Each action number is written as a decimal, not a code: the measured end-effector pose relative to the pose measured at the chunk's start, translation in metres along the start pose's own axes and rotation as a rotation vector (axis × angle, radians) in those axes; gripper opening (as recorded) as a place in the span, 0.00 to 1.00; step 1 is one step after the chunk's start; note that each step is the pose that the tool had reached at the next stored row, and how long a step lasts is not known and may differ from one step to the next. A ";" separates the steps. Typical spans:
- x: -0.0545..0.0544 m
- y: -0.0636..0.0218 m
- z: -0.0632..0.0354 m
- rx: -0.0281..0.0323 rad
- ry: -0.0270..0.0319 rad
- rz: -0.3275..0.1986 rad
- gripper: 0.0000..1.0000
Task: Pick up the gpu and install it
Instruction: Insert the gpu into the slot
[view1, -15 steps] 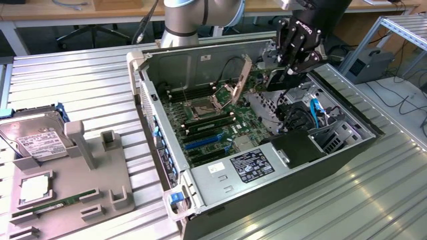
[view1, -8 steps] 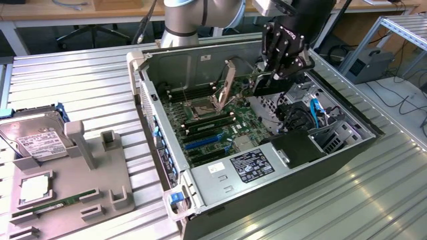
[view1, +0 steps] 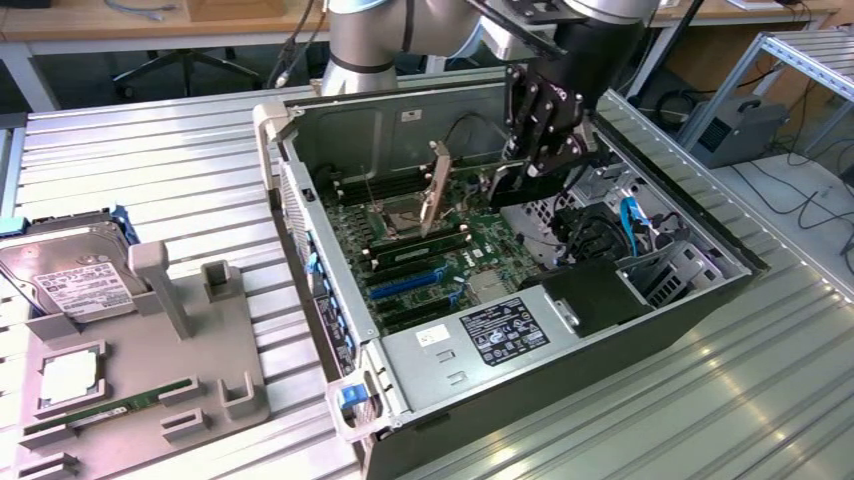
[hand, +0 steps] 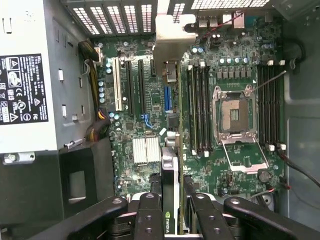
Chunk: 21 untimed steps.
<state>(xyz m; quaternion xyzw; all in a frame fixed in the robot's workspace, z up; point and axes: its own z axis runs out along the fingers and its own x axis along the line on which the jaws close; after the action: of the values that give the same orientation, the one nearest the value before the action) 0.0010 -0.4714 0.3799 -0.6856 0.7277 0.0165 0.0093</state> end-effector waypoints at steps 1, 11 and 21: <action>0.000 0.0015 0.0029 0.0000 0.0000 0.000 0.27; 0.002 0.0112 0.0266 0.0000 -0.0001 0.000 0.27; 0.003 0.0172 0.0442 0.0011 -0.0004 -0.003 0.27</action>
<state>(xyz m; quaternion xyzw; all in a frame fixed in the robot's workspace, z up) -0.0167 -0.4712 0.3359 -0.6865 0.7269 0.0162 0.0099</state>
